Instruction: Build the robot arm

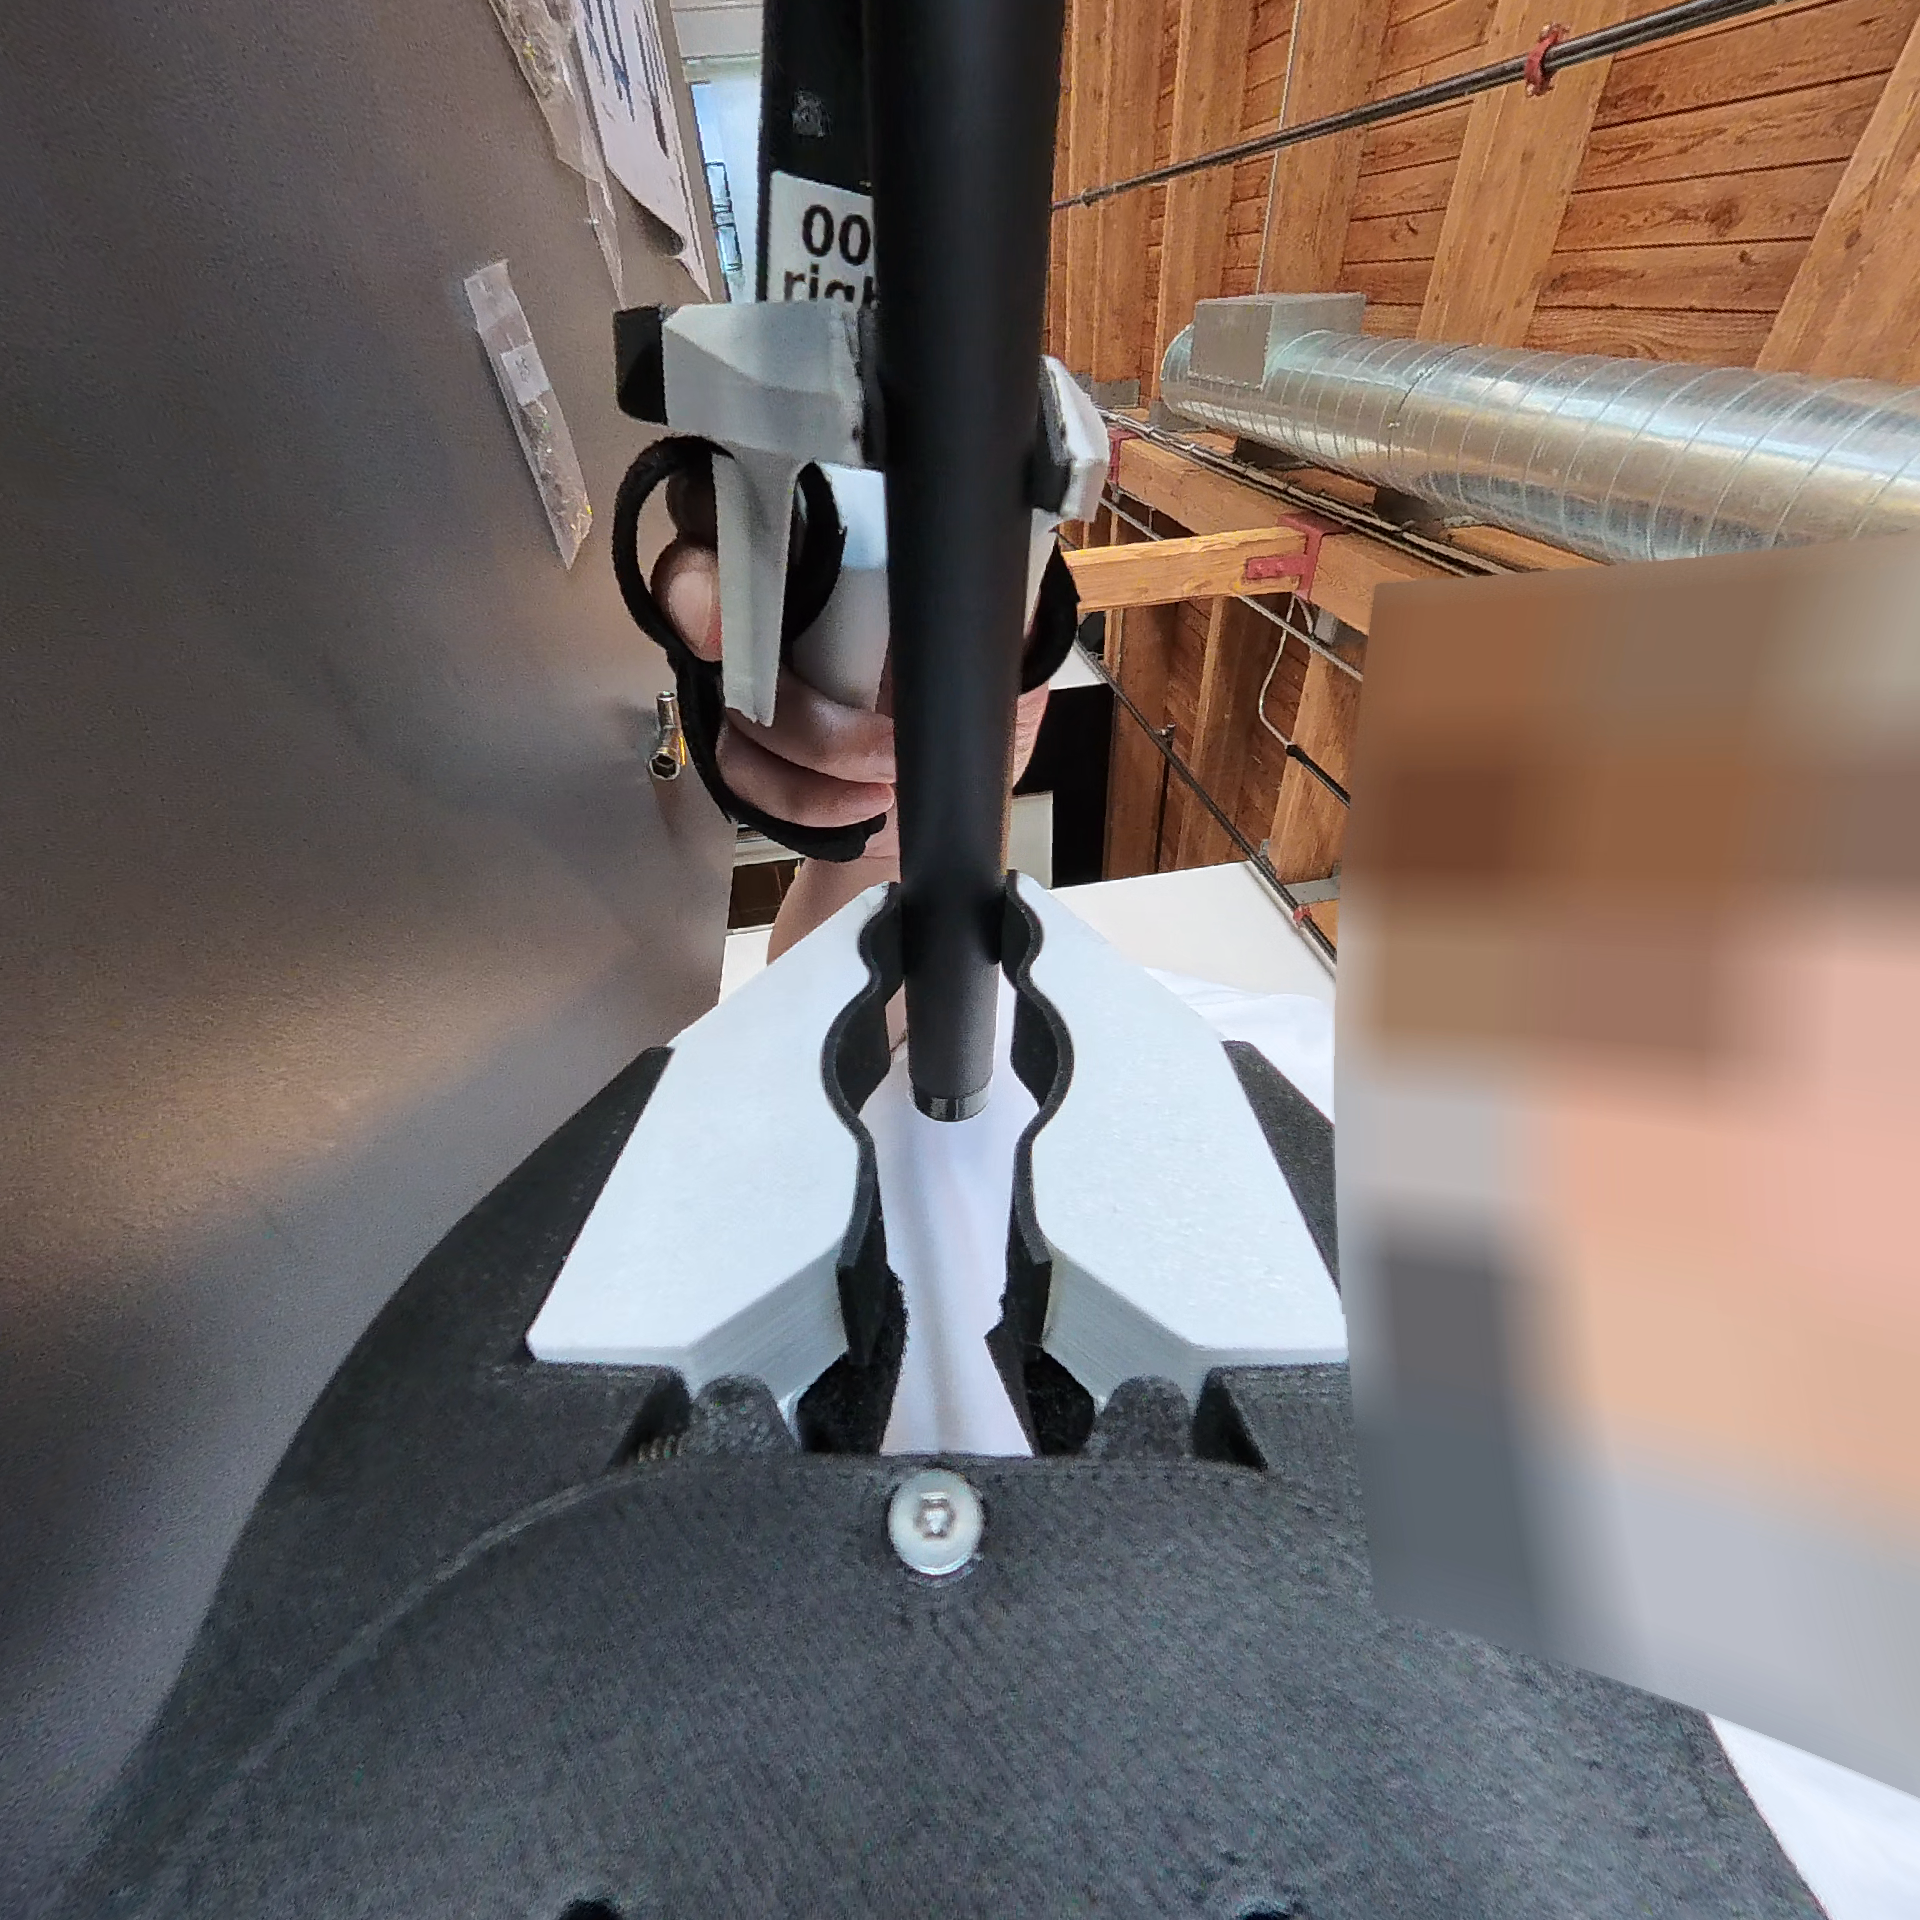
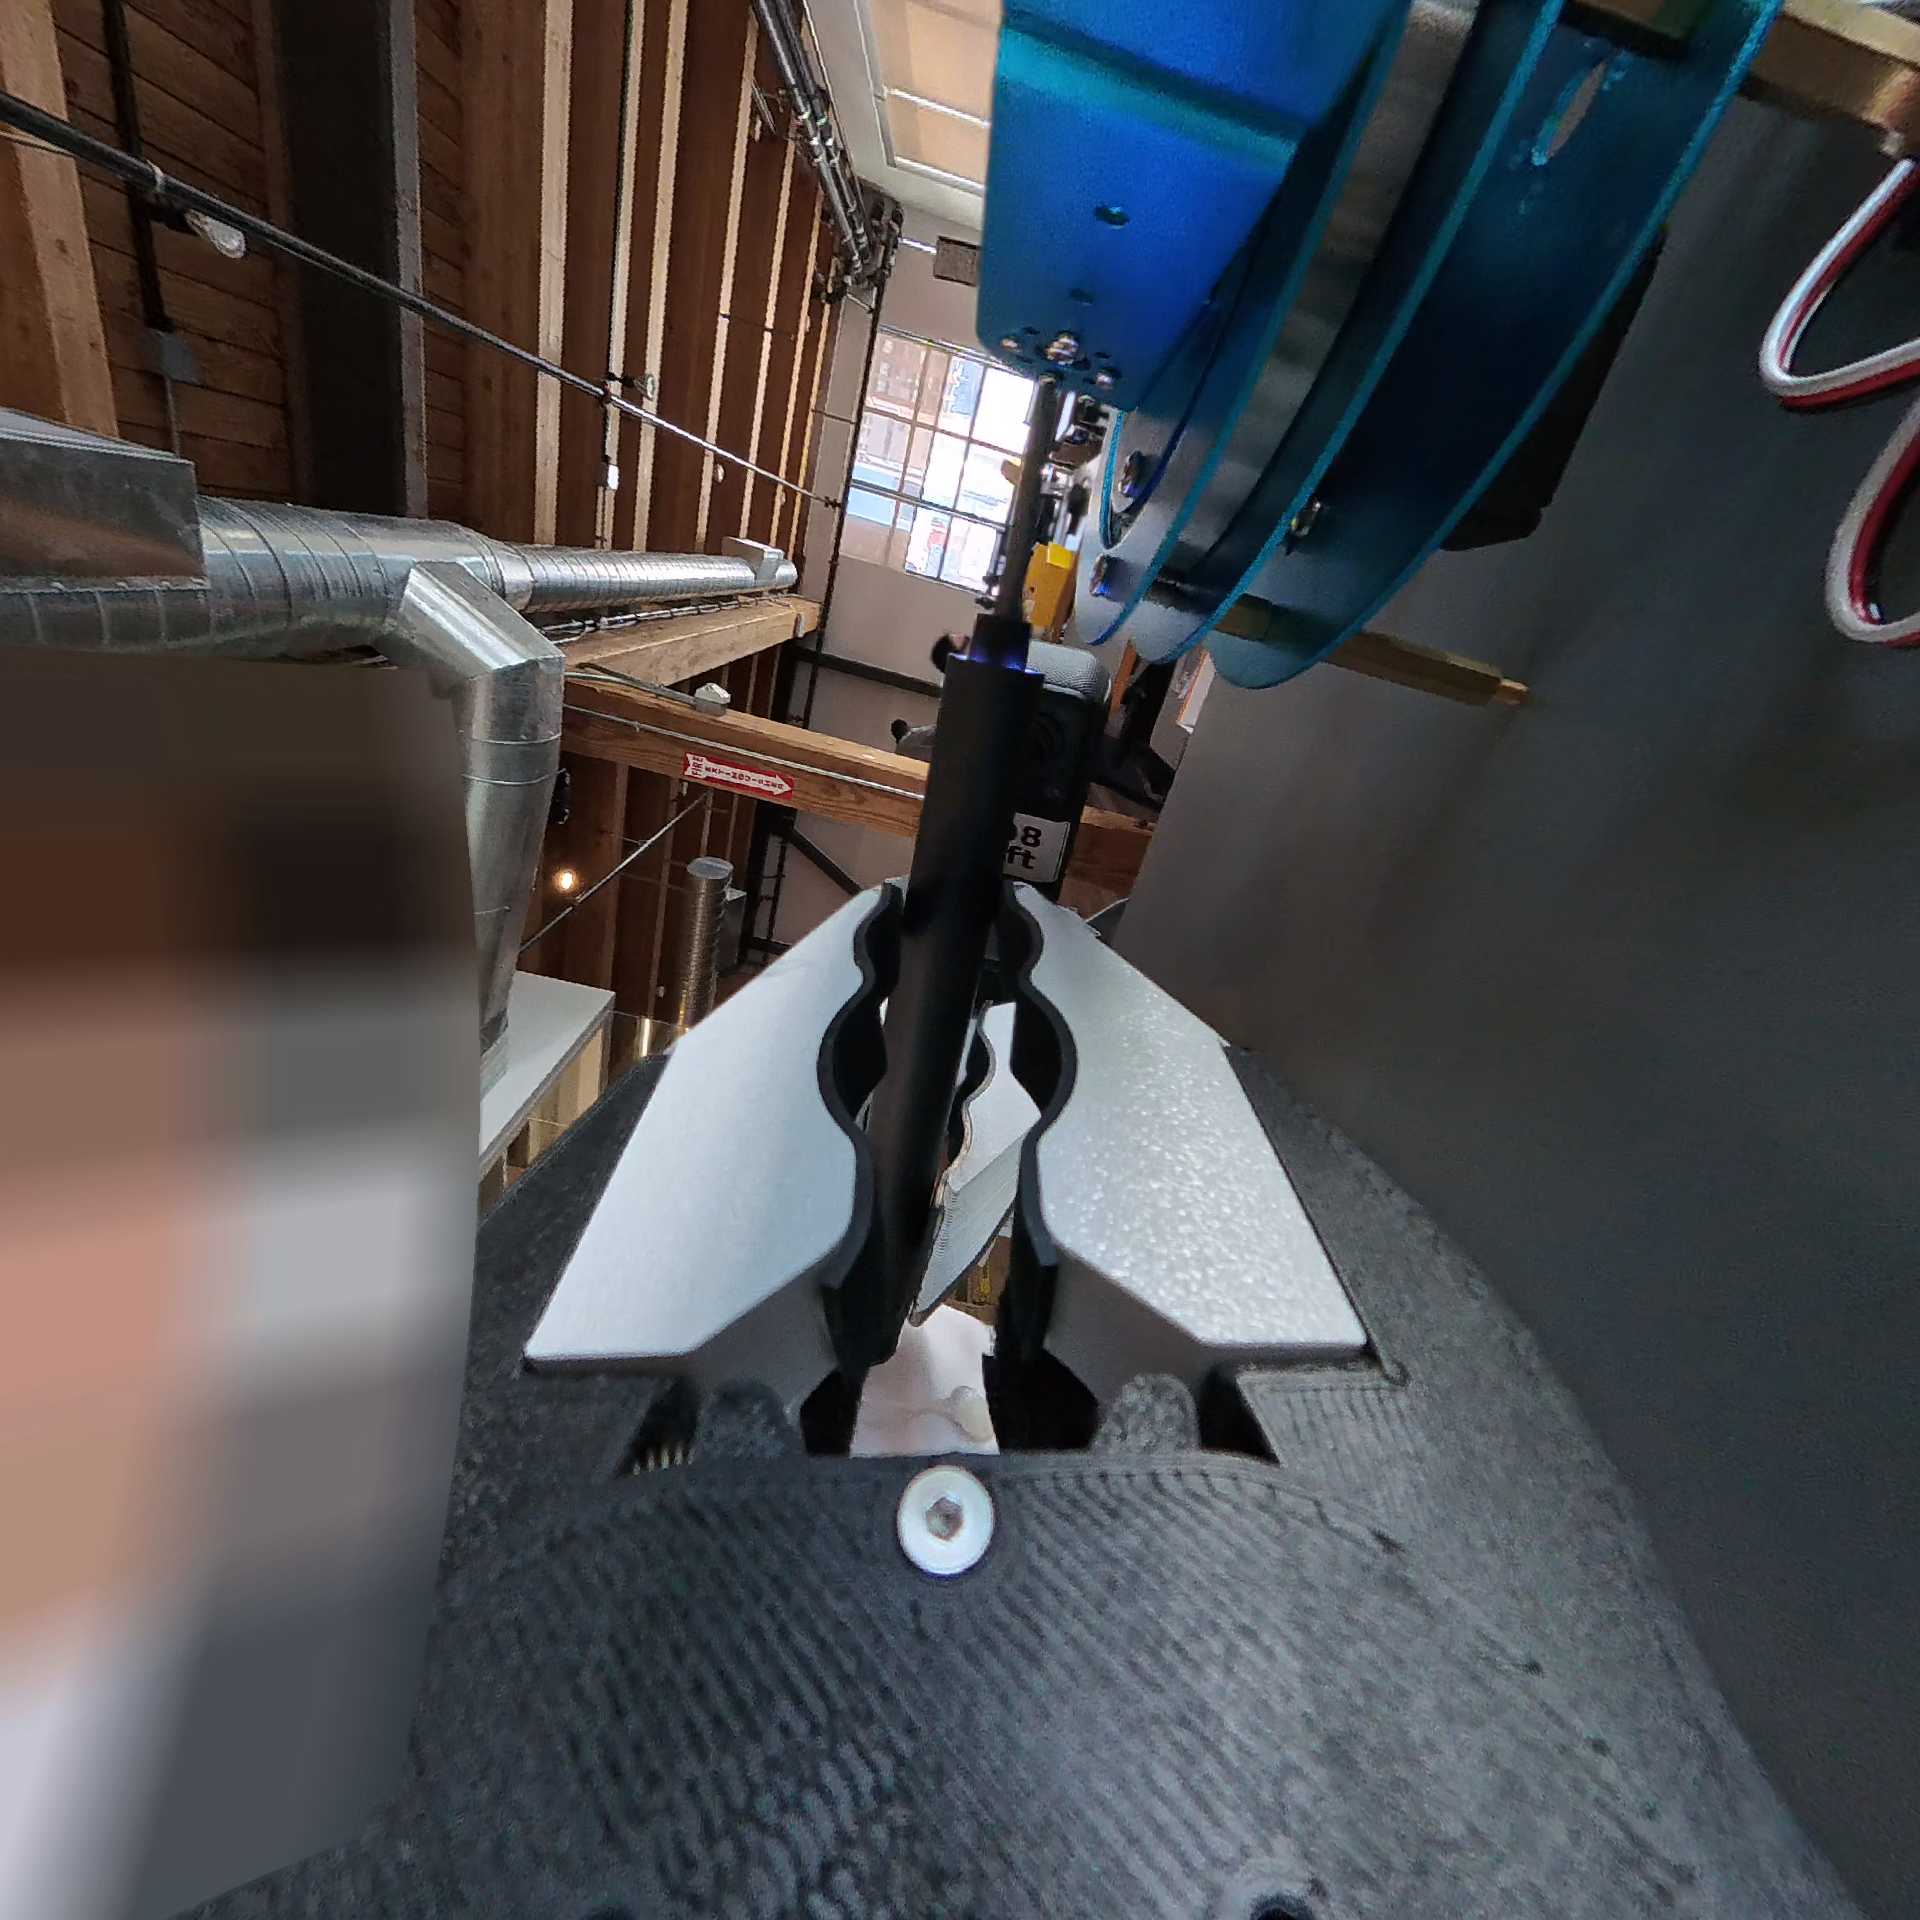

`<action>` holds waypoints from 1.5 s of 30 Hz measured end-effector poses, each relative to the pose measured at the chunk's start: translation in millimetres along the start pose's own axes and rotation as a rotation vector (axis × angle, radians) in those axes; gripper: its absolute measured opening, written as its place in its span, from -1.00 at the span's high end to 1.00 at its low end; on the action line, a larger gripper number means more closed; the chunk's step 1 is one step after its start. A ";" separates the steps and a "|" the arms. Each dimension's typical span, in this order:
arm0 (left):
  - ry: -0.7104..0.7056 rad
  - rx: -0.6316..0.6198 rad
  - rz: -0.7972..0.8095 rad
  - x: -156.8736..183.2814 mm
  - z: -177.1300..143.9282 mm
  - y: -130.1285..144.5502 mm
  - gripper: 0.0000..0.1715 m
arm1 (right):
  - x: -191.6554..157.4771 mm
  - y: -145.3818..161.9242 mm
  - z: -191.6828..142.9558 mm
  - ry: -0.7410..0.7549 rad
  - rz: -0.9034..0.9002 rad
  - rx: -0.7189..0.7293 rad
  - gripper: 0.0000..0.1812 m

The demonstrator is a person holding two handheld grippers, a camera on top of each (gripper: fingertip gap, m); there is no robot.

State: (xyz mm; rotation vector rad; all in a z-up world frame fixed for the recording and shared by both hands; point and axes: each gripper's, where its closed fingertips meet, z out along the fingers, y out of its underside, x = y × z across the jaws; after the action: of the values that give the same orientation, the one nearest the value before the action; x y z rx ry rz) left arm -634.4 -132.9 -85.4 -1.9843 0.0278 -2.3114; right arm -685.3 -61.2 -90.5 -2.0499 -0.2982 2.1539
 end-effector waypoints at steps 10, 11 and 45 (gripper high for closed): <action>-0.004 0.007 0.002 -1.8 -0.3 -2.3 0.81 | 1.3 -1.9 -0.1 0.002 -0.007 0.011 0.81; -0.006 0.007 0.004 -1.7 0.0 -2.5 0.81 | 1.3 -2.3 -0.1 -0.003 0.001 0.014 0.82; -0.140 -0.063 0.208 -19.1 38.1 59.0 0.81 | -17.8 77.0 -11.5 0.012 -0.142 -0.122 0.82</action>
State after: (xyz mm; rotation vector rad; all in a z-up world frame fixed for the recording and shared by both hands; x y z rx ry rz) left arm -590.4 -188.3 -102.8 -2.0583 0.2851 -2.0648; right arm -670.8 -139.8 -92.9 -2.0345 -0.5692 2.0861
